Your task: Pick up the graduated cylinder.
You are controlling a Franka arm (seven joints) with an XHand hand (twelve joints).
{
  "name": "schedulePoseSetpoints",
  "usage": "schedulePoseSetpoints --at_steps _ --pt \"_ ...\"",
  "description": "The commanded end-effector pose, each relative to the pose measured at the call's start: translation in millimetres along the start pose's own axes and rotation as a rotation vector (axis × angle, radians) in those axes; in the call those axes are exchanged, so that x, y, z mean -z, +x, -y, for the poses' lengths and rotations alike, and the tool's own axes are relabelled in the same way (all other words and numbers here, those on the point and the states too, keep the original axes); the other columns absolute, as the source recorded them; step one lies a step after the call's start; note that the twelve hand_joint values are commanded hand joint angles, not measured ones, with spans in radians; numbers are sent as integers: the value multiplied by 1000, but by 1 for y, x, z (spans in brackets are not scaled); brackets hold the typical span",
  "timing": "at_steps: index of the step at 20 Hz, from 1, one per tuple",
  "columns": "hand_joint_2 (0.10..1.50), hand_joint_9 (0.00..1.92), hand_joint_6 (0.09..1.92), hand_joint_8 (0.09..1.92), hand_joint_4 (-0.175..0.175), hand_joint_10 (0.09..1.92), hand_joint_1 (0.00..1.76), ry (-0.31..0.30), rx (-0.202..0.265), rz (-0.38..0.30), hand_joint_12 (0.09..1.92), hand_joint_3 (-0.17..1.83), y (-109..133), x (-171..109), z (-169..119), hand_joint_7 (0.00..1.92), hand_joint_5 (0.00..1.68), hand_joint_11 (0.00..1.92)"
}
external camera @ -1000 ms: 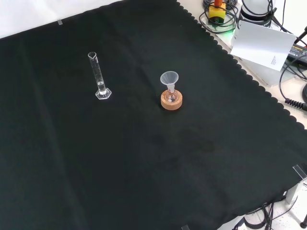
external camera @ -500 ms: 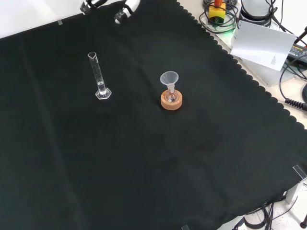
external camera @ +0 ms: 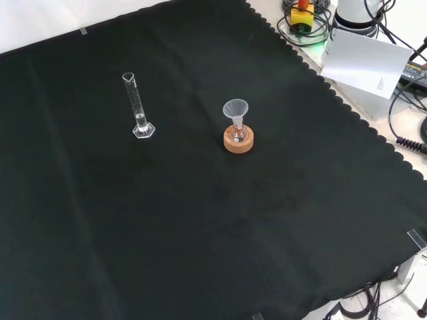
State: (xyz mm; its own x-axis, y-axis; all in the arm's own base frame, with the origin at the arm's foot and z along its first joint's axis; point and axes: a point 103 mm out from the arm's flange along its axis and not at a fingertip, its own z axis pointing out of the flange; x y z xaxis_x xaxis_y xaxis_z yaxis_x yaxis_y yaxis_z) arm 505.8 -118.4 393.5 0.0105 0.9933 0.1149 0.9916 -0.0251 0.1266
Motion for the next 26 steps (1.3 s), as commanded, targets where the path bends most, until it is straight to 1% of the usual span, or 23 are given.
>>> schedulePoseSetpoints --at_steps 1,4,6,8,12,14,16,19,21,23,26 --pt "1023 284 87 626 -40 717 518 84 62 -301 1401 294 -33 -184 -37 53 239 88" --pt "1018 288 87 627 -40 713 524 88 53 -311 1399 297 -39 -189 -34 56 240 91" --pt "1011 291 87 628 -40 711 537 84 55 -321 1398 298 -43 -191 -33 59 241 92" --pt "990 296 87 630 -39 709 578 65 60 -359 1398 293 -45 -194 -31 66 245 93" --pt "907 349 87 632 -34 684 700 36 81 -422 1381 311 -49 -200 -27 105 278 127" --pt "862 381 87 630 -33 664 737 27 108 -453 1374 346 -54 -203 -25 130 289 145" --pt "824 404 87 628 -33 648 761 45 134 -482 1368 391 -57 -206 -24 147 296 160" --pt "799 421 87 627 -34 639 779 69 164 -505 1365 429 -61 -214 -21 157 298 175" --pt "789 426 87 628 -35 638 797 80 175 -512 1365 436 -62 -220 -20 162 296 182" --pt "759 465 87 636 -39 627 840 104 189 -529 1355 474 -60 -230 -19 216 304 200" --pt "727 517 87 650 -47 616 883 126 215 -547 1349 517 -55 -247 -17 290 365 236"
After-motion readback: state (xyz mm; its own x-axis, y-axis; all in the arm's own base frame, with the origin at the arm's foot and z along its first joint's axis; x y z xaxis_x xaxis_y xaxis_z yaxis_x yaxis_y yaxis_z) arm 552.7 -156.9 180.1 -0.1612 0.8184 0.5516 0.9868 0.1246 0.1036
